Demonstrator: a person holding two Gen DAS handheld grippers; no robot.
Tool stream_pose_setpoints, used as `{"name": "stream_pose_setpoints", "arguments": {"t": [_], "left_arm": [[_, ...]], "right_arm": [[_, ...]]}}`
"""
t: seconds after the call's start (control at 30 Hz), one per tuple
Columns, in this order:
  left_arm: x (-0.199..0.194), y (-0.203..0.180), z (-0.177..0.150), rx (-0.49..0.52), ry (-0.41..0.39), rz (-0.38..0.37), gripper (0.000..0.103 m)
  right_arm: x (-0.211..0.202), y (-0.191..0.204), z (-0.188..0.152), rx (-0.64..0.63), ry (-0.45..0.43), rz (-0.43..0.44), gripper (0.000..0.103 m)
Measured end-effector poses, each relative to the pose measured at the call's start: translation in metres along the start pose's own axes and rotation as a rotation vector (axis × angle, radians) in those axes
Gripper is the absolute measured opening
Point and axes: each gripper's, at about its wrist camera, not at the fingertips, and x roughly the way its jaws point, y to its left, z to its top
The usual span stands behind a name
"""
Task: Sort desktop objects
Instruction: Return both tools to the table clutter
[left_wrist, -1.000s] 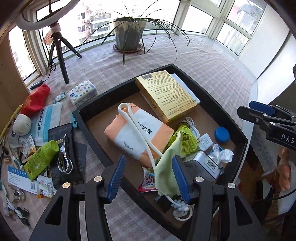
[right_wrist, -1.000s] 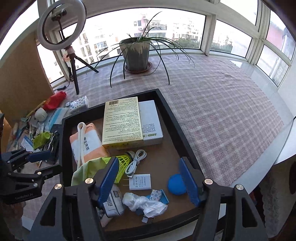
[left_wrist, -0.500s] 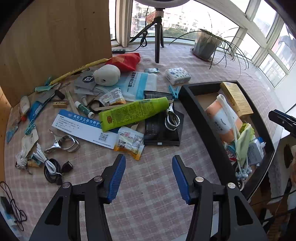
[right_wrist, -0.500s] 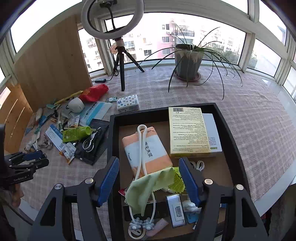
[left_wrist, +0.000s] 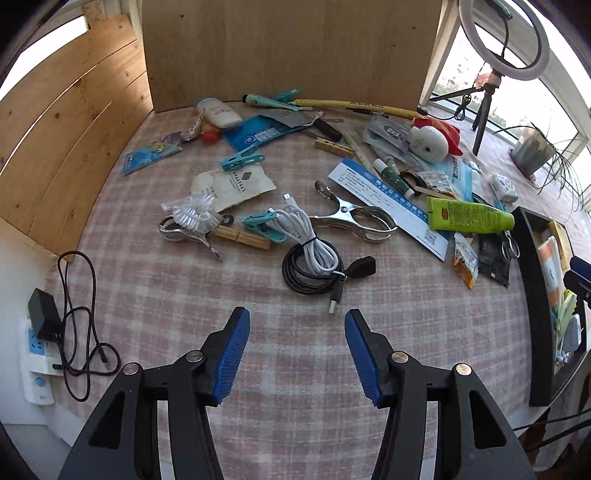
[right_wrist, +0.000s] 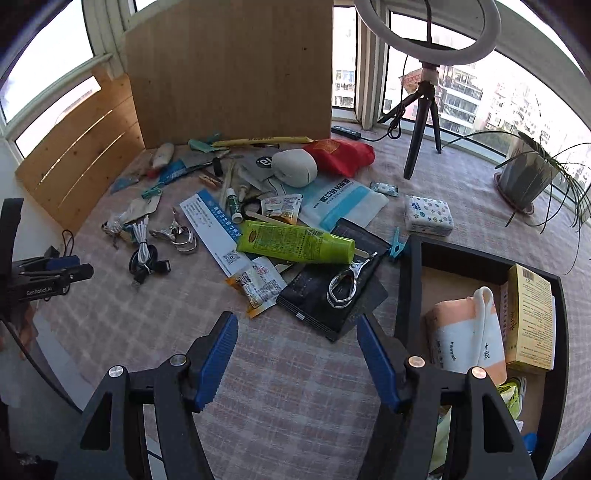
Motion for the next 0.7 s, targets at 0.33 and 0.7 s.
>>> {"name": "stream_pose_setpoints", "arguments": {"t": [0.33,0.7], "left_arm": [[0.014,0.084,0.026,-0.123,0.003,0.104,0.066],[0.034,0.119,0.061,-0.131,-0.004,0.026,0.066]], "right_arm": [[0.056,0.112,0.047,-0.123,0.059,0.143,0.063],[0.130,0.175,0.086,-0.157,0.149,0.194,0.063]]}}
